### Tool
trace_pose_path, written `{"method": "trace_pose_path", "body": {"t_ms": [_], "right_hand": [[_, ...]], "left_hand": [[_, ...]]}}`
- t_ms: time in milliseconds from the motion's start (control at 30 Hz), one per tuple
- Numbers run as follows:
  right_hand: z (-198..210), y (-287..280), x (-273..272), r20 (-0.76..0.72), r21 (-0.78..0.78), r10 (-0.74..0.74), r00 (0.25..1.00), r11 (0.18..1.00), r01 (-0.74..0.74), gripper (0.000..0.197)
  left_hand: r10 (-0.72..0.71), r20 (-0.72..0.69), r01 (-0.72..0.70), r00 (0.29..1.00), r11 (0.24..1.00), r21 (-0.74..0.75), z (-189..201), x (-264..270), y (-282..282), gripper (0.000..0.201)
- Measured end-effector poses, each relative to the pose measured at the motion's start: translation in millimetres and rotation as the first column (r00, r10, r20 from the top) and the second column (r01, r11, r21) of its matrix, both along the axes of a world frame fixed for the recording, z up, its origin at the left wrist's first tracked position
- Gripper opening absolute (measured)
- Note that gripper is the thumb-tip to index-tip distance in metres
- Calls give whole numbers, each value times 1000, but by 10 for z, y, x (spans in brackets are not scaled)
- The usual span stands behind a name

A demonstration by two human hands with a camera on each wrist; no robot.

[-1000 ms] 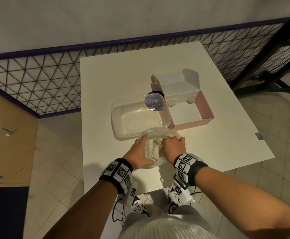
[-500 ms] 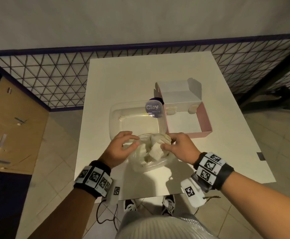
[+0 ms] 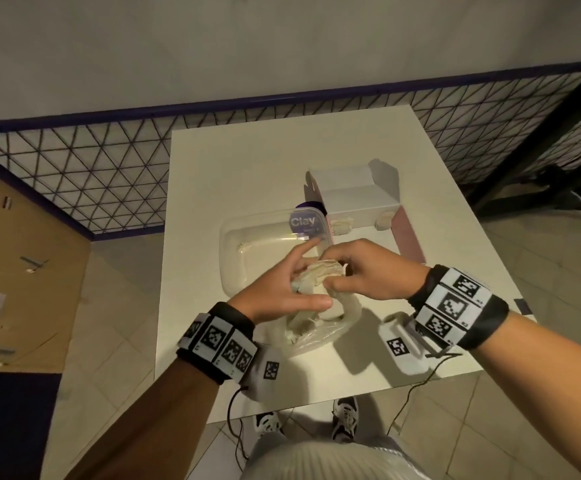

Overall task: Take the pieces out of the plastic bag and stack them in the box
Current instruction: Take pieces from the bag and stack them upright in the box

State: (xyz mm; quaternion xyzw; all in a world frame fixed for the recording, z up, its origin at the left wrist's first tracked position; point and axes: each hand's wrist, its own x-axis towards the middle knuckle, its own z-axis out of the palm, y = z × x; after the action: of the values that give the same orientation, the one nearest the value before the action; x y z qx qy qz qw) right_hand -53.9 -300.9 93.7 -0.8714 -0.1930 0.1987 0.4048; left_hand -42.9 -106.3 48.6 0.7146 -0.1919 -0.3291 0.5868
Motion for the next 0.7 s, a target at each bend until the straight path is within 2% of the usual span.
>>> {"method": "trace_pose_path", "body": {"t_ms": [100, 200, 267, 333, 433, 533, 600, 700], "right_hand": [[-40, 102, 89, 26, 41, -49, 998, 998, 48, 8], [-187, 177, 131, 17, 143, -203, 979, 970, 198, 17], [-309, 238, 112, 24, 177, -310, 951, 937, 301, 28], [-402, 291, 76, 15, 215, -437, 899, 880, 424, 39], [-470, 315, 7, -92, 290, -591, 801, 754, 590, 34], [-507, 291, -56, -189, 247, -584, 789, 750, 614, 29], [-524, 280, -81, -288, 261, -511, 810, 772, 580, 27], [-550, 256, -87, -486, 333, -394, 780, 742, 583, 21]], "left_hand": [[91, -122, -98, 988, 994, -53, -65, 8, -64, 55], [201, -351, -266, 914, 953, -145, -130, 3, -60, 32], [228, -463, -340, 856, 924, -175, -147, 2, -52, 27], [257, -507, -396, 823, 899, -187, -185, 20, -31, 27], [323, -563, -494, 761, 851, -178, -214, 37, -9, 23], [375, -630, -591, 680, 788, -169, -227, 42, 12, 28], [369, -657, -620, 657, 761, -192, -218, 35, 17, 26], [353, -692, -653, 630, 723, -225, -231, 44, 42, 24]]}}
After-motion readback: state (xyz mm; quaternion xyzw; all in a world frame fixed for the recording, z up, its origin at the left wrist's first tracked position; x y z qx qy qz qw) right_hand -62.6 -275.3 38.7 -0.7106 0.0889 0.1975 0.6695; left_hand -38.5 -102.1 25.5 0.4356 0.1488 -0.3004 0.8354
